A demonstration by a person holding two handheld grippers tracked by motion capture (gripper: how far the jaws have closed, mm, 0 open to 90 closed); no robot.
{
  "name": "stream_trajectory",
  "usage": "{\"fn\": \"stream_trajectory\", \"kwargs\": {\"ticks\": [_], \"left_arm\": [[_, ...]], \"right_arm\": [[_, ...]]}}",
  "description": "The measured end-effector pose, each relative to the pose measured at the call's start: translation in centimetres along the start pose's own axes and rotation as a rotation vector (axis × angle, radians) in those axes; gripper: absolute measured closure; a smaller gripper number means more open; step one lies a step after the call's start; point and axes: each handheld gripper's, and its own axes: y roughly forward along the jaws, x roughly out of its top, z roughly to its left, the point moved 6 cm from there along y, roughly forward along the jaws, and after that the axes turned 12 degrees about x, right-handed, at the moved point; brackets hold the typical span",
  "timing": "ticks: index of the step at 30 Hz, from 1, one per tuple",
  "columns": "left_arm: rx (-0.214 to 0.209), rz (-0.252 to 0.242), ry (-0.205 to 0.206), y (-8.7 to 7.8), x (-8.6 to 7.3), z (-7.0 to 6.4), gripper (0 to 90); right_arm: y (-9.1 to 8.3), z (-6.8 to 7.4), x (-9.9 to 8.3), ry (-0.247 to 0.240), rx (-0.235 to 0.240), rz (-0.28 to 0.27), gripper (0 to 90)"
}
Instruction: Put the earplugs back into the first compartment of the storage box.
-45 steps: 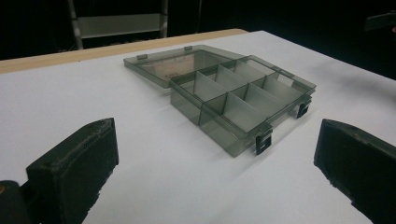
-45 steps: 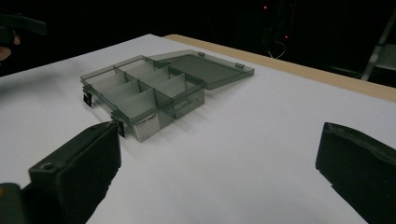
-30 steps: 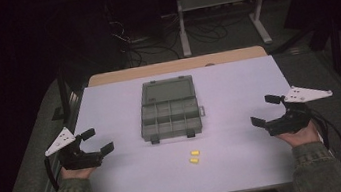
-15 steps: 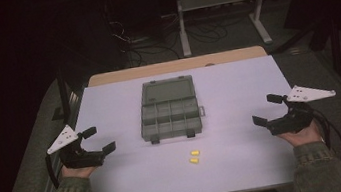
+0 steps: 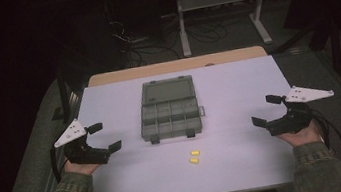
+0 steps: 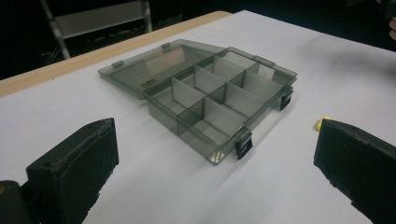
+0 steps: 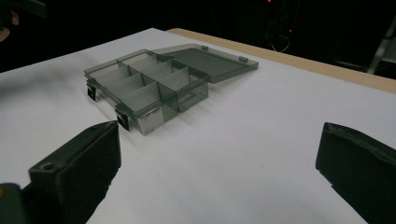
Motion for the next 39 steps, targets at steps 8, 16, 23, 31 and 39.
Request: {"fn": "stream_trajectory", "kwargs": {"ticks": [8,16,23,31,39], "left_arm": [[-0.048,0.034,0.058,1.0,1.3,-1.4,0.0],[-0.071,0.059,0.097,1.9,2.0,-2.4,0.0],[-0.098,0.084,0.132,2.8,2.5,-3.3,0.0],[-0.134,0.098,0.161,3.6,3.0,-4.5,0.0],[-0.162,0.118,0.187,4.3,3.3,-5.5,0.0]], "right_arm": [[0.1,0.1,-0.1,-0.004,0.004,0.009,0.0],[0.2,0.1,-0.1,-0.007,0.006,0.015,0.0],[0.3,0.2,-0.1,-0.010,0.006,0.022,0.0],[0.3,0.2,-0.2,-0.011,0.007,0.026,0.0],[0.4,0.2,-0.2,-0.017,0.007,0.031,0.0]]}}
